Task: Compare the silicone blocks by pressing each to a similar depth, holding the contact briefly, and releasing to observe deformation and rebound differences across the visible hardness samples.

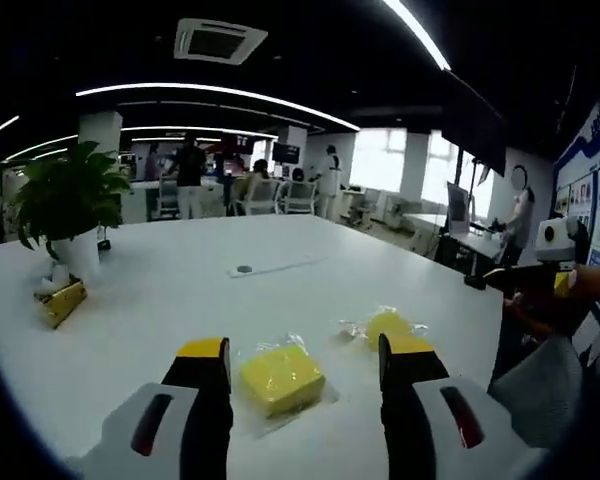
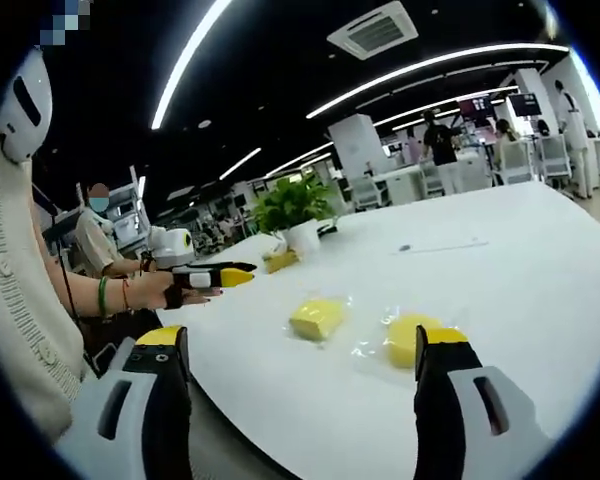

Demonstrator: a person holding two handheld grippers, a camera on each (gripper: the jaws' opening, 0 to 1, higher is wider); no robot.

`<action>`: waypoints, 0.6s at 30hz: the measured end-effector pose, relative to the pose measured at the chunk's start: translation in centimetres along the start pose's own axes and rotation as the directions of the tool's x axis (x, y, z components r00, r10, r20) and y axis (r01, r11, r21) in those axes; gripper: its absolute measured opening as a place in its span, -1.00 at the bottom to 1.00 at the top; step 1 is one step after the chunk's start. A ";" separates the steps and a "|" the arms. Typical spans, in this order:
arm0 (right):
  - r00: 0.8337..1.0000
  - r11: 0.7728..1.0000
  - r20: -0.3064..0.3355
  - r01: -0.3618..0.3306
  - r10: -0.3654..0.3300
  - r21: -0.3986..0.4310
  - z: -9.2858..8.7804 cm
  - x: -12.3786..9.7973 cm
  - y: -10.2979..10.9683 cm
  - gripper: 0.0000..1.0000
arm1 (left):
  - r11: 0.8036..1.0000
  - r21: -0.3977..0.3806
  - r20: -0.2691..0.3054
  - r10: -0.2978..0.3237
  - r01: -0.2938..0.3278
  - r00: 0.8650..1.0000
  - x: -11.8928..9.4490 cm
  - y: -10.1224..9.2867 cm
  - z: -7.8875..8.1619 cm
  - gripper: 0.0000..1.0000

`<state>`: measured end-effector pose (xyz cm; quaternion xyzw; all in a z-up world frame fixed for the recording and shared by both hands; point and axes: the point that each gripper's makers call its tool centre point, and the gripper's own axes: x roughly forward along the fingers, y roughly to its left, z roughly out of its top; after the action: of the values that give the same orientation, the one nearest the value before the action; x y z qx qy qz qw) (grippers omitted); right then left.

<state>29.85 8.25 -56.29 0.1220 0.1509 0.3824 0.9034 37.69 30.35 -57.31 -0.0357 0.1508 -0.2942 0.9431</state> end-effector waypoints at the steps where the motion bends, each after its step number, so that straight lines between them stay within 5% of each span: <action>1: 1.000 1.000 0.003 -0.001 0.001 -0.005 0.1 0.0 0.0 0.78 | 1.000 -0.006 0.008 -0.007 0.008 1.000 -0.4 -0.6 0.1 0.22; 8: 1.000 1.000 0.005 0.012 -0.012 -0.029 0.0 -0.8 -0.3 0.85 | 0.998 -0.032 0.018 -0.048 0.049 0.999 -3.3 -4.2 -0.9 0.35; 18: 1.000 1.000 -0.003 0.024 -0.024 -0.017 -0.7 -1.7 -0.2 0.85 | 0.989 -0.136 0.011 -0.050 0.051 0.999 -5.2 -5.9 -2.7 0.41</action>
<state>28.55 6.95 -56.73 0.1118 0.1507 0.3732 0.9086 29.61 28.43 -57.55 -0.1050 0.1662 -0.3069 0.9312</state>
